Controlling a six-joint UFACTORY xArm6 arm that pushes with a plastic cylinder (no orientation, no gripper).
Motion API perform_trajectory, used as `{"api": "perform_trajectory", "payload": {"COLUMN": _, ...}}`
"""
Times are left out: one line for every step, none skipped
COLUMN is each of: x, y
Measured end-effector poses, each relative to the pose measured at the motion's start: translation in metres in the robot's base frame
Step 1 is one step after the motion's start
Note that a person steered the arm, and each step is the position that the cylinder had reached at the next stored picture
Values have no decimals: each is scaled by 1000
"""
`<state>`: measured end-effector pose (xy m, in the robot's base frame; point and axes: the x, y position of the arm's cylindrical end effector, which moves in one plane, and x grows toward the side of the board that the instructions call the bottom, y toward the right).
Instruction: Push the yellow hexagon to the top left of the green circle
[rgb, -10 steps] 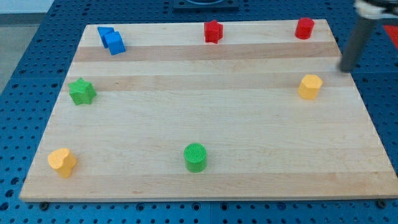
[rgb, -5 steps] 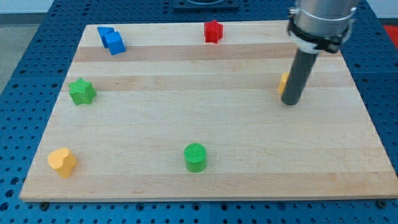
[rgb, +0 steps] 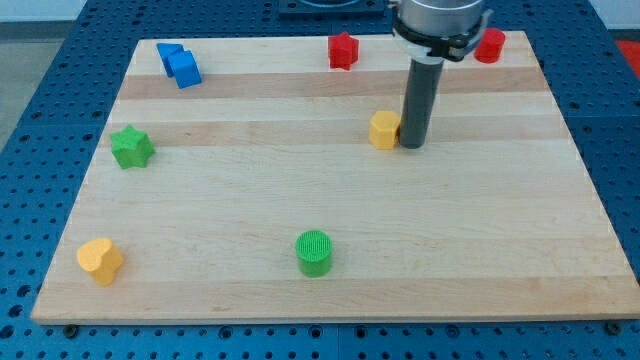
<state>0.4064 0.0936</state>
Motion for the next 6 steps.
{"api": "perform_trajectory", "payload": {"x": -24, "y": 28}}
{"api": "perform_trajectory", "payload": {"x": -42, "y": 9}}
{"api": "perform_trajectory", "payload": {"x": -9, "y": -54}}
{"api": "perform_trajectory", "payload": {"x": 36, "y": -123}}
{"api": "perform_trajectory", "payload": {"x": 37, "y": -131}}
{"api": "perform_trajectory", "payload": {"x": 40, "y": -119}}
